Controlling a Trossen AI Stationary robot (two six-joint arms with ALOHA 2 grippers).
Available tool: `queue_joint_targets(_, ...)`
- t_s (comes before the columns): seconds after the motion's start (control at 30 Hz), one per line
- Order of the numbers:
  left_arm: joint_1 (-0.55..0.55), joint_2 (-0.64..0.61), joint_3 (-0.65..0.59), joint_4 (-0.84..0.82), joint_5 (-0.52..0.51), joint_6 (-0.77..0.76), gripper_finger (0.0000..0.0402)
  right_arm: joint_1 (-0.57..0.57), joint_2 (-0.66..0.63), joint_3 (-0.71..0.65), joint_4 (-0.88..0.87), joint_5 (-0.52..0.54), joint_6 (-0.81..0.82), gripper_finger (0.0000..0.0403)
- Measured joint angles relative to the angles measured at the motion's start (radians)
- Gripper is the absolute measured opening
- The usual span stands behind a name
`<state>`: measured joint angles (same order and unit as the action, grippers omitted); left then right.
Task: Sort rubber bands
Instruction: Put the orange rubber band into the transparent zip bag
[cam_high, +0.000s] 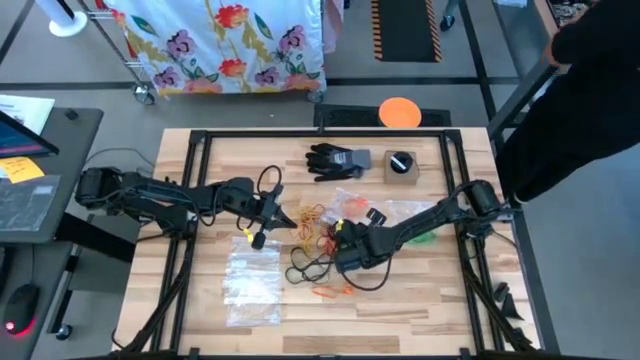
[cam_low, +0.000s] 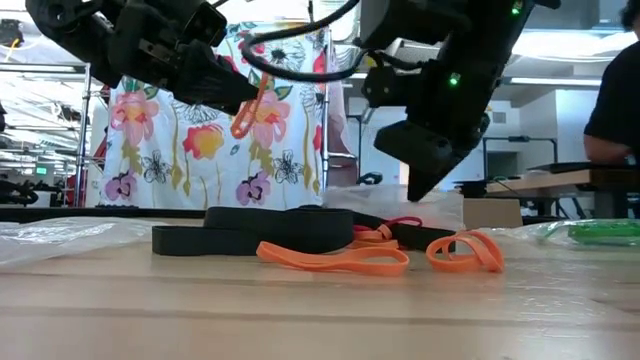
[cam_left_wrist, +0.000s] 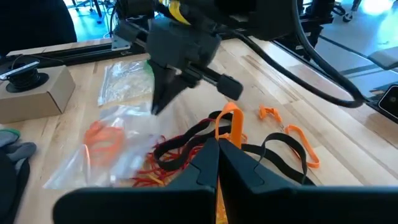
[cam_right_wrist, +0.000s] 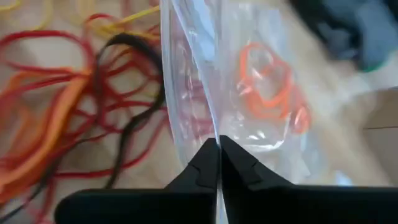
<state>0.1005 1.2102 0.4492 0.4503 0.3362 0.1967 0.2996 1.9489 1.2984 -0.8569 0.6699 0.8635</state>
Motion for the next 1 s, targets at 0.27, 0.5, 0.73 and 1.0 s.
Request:
queue_joint_targets(0.27,0.000,0.000,0.000,0.025,0.105,-0.003,0.0000,0.011,-0.076,0.137,-0.098,0.136,-0.136,0.0002)
queue_joint_targets(0.5,-0.001,0.000,0.000,0.211,0.104,-0.004,0.0000,-0.034,-0.275,0.162,-0.025,-0.089,-0.372,0.0001)
queue_joint_targets(0.73,-0.001,-0.005,0.003,0.494,0.127,-0.050,0.0000,-0.121,-0.426,0.060,0.062,-0.310,-0.451,0.0001)
queue_joint_targets(1.0,-0.009,0.087,0.217,0.402,0.089,-0.002,0.0000,-0.276,-0.438,-0.098,0.411,-0.612,-0.475,0.0000)
